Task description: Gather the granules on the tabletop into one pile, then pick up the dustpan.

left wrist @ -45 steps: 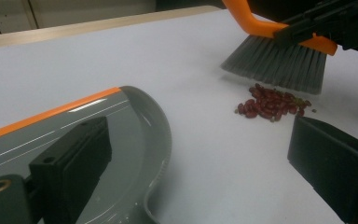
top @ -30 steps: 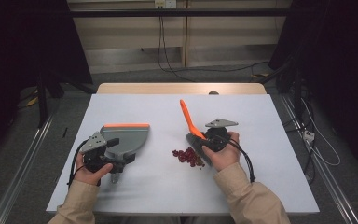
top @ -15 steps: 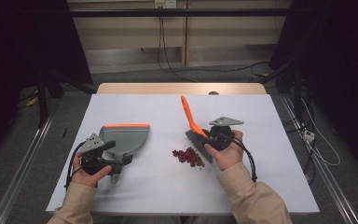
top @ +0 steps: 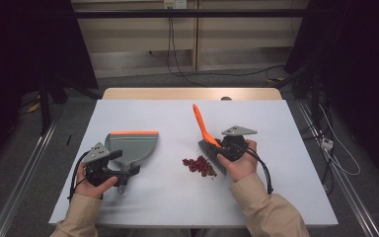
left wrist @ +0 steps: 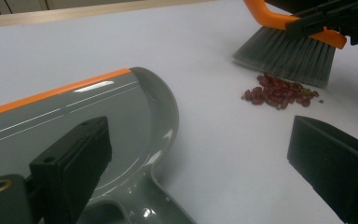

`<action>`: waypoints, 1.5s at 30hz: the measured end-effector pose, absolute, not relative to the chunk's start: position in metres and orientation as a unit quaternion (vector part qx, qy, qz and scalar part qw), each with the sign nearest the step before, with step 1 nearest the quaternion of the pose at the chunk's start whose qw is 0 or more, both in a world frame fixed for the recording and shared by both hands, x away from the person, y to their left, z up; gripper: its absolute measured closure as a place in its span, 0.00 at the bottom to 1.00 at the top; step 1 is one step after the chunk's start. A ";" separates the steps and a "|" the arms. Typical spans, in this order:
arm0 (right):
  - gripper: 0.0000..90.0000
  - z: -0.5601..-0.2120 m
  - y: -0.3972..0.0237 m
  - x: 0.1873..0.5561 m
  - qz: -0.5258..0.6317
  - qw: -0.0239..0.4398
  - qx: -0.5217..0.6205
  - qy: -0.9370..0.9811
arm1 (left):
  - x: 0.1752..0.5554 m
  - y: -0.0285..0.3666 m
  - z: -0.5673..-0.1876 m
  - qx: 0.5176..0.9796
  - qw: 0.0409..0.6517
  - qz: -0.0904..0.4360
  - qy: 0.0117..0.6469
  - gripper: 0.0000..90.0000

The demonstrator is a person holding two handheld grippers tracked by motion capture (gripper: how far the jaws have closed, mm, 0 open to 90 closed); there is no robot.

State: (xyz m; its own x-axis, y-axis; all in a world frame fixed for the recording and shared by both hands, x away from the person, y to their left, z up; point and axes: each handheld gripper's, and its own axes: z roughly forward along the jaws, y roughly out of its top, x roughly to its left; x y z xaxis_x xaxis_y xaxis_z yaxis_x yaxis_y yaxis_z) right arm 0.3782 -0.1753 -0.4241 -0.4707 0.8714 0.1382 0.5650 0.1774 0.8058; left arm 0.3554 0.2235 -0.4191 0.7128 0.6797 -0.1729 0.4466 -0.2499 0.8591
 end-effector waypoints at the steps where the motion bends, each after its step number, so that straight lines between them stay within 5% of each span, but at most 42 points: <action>1: 0.79 -0.425 -0.174 0.378 0.427 0.181 0.479 0.745 | 0.355 0.224 -0.419 0.782 0.495 0.117 0.360 0.07; 45: 0.79 -0.411 -0.198 0.377 0.473 0.179 0.472 0.722 | 0.352 0.233 -0.437 0.804 0.376 0.192 0.418 0.16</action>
State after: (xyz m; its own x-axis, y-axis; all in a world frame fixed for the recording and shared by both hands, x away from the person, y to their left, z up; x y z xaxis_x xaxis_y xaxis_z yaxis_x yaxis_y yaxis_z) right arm 0.3767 -0.1983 -0.4110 -0.4907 0.8508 0.1883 0.5131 0.1074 0.8516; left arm 0.3516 0.2332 -0.4367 0.5772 0.8166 -0.0056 0.5275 -0.3676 0.7659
